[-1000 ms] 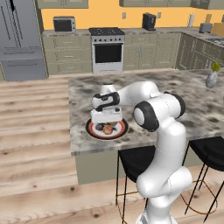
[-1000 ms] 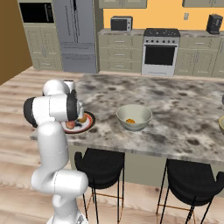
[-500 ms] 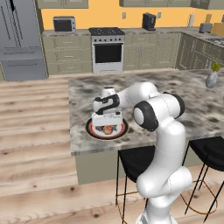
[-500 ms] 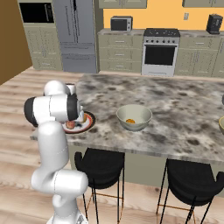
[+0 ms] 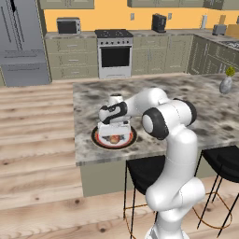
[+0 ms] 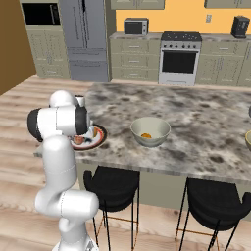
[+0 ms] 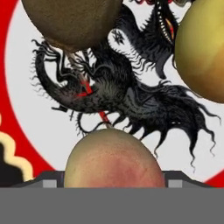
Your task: Take the fruits from the plate on the dining counter and place two fruits in each bowl.
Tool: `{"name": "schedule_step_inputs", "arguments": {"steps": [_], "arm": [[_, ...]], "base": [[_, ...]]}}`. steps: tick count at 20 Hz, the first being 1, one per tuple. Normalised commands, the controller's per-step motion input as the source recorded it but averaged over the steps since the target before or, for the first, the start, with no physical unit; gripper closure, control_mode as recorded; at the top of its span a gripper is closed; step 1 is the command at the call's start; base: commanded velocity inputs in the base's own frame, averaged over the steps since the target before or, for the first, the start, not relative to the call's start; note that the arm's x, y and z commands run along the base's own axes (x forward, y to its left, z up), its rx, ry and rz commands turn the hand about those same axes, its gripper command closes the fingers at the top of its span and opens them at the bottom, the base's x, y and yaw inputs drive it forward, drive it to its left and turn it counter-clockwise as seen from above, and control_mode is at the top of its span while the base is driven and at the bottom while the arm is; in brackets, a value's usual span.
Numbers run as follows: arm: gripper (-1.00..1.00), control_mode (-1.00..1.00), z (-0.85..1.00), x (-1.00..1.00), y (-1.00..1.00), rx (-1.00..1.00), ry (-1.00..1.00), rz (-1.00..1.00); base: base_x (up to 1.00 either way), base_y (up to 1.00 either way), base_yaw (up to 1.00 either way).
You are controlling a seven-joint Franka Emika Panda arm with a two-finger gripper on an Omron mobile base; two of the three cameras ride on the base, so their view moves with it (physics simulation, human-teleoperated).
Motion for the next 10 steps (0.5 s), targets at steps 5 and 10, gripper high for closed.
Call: {"name": "schedule_step_inputs", "arguments": {"steps": [5,10], "arm": [[1.0,-1.0,0.0,0.0,-0.01,0.0,0.0,0.0],[1.0,-1.0,0.45,0.0,-0.36,0.0,0.0,-0.01]], "base": [[0.0,0.0,0.0],[0.0,0.0,0.0]]}}
